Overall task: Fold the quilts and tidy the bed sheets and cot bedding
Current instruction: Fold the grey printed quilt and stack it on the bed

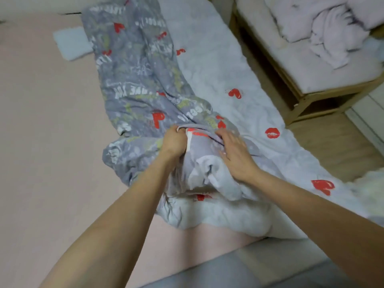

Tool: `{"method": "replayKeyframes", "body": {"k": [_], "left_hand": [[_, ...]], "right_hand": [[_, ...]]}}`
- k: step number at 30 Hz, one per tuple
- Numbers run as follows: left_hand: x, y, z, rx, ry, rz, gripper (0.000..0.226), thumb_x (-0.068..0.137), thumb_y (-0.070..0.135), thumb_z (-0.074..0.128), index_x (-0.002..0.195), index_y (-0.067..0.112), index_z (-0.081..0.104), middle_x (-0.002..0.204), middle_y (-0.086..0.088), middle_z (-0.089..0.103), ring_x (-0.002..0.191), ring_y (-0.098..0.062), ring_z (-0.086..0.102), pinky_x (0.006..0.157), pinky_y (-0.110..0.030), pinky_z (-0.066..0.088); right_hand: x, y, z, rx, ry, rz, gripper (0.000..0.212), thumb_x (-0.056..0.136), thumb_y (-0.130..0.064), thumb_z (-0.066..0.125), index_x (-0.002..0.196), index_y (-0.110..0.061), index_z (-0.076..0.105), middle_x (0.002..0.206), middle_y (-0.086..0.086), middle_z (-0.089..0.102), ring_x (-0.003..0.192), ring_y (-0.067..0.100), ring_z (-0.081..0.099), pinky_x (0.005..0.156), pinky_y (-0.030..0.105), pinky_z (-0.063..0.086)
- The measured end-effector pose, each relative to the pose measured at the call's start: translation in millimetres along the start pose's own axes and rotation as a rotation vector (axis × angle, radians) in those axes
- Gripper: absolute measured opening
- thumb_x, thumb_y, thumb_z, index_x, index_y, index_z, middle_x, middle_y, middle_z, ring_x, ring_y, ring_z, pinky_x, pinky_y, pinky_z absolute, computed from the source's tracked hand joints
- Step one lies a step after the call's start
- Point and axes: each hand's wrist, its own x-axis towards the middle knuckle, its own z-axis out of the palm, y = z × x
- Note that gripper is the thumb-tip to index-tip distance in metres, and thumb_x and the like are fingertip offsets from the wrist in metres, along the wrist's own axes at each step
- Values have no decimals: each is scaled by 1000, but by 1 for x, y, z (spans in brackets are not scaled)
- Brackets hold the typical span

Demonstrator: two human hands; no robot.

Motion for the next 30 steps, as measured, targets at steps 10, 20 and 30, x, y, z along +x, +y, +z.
{"method": "replayKeyframes", "body": {"k": [10, 20, 30], "left_hand": [[-15, 96, -56, -210, 138, -150, 15, 93, 16, 57, 79, 9, 59, 78, -14, 60, 64, -23, 56, 51, -20, 48], [-91, 65, -4, 288, 332, -90, 105, 76, 60, 64, 152, 20, 3, 151, -12, 23, 132, -34, 36, 97, -46, 39], [-73, 139, -123, -70, 608, 166, 23, 83, 8, 47, 91, 4, 68, 92, -16, 70, 82, -23, 61, 73, -37, 50]], "right_hand": [[16, -57, -62, 226, 119, -42, 49, 79, -6, 61, 127, -7, 53, 120, 16, 61, 111, 33, 56, 91, 40, 43], [67, -129, -149, 381, 508, -257, 16, 71, 3, 48, 78, -11, 49, 65, 11, 51, 67, 31, 52, 61, 42, 39], [98, -111, -189, -212, 329, -191, 77, 79, -21, 69, 144, -18, 29, 141, 14, 35, 131, 34, 33, 105, 41, 27]]}}
